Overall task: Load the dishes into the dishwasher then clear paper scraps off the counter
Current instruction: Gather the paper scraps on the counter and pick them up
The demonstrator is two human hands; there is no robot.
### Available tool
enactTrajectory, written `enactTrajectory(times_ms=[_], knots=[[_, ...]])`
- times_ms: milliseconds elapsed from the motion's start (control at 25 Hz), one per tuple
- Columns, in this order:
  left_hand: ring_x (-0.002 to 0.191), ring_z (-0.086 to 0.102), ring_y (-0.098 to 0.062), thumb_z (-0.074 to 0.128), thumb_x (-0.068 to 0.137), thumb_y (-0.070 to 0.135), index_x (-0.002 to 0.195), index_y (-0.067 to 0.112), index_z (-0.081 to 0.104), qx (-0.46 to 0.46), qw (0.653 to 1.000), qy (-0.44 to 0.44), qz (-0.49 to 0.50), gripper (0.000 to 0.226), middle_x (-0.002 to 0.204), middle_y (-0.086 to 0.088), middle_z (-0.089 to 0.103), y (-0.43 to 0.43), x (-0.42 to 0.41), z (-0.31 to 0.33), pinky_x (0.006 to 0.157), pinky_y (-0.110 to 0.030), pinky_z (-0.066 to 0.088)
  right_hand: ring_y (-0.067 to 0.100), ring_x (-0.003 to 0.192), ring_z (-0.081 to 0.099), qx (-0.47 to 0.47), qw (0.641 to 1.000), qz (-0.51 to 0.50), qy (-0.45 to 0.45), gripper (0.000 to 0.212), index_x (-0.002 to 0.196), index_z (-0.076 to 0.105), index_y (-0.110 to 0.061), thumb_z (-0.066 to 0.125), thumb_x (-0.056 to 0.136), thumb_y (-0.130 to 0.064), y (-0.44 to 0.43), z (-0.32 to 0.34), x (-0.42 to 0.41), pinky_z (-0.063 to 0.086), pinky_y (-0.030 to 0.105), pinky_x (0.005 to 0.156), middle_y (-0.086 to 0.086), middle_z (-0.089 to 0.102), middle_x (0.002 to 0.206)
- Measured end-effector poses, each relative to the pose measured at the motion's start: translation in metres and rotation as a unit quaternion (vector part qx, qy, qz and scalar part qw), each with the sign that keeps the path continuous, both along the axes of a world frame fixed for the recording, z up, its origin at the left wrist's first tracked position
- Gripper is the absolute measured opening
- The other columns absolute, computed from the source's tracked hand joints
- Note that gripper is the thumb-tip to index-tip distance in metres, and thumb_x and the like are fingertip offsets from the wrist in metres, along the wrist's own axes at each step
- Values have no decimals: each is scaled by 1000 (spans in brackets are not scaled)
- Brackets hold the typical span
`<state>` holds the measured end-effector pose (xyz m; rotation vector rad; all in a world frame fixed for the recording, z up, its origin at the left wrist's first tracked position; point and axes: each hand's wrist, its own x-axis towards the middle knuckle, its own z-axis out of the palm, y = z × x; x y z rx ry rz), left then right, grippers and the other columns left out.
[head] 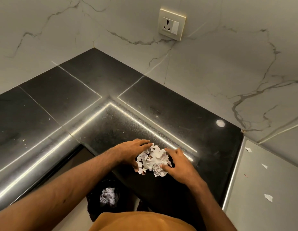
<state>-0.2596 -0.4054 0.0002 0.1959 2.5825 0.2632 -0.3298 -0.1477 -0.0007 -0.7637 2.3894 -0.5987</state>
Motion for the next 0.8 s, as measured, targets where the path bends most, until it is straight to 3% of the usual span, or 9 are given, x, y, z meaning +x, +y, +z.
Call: enactTrajectory(times_ms=[80,240,400,480,640,800], knots=[[153,19,-20,89,74,41,164,27,4,-7,1000,-1,-17,124,170,4,9,4,-3,-1,121,-42,34,12,126,48,44,999,15,-29,92,161,24,-43,79,88,-50,0,2,12,45,37,111,-9,36,139],[151,23,-20,84,80,43,164,26,7,-13,1000,14,-21,115,168,2,13,10,-8,-2,117,-44,40,17,135,50,16,999,-27,-23,94,163,21,-36,81,90,-33,-13,-5,27,45,37,114,-7,31,148],[152,19,-22,89,72,49,165,26,5,-17,999,-3,-36,127,170,1,6,3,-9,2,121,-43,33,22,141,44,52,998,-45,-10,106,166,15,-35,85,86,-38,-10,4,22,42,41,115,-1,24,157],[152,20,-20,87,75,46,164,26,10,-5,999,-8,-31,119,169,2,8,4,-9,2,120,-42,35,22,139,44,57,997,-35,-26,110,166,13,-37,87,84,-37,-14,7,21,43,41,115,0,24,154],[148,28,-21,82,85,38,161,24,23,11,1000,11,-5,98,164,-1,20,14,-12,-4,118,-44,39,20,128,52,45,998,-28,-28,99,163,20,-39,84,88,-24,-34,-3,22,49,38,111,-1,28,146],[149,26,-19,81,82,46,162,24,20,-4,999,39,16,103,164,1,19,14,-11,-2,112,-47,46,19,128,50,48,998,-33,-9,101,163,21,-38,86,86,-27,-35,-3,15,48,40,112,-3,30,142]])
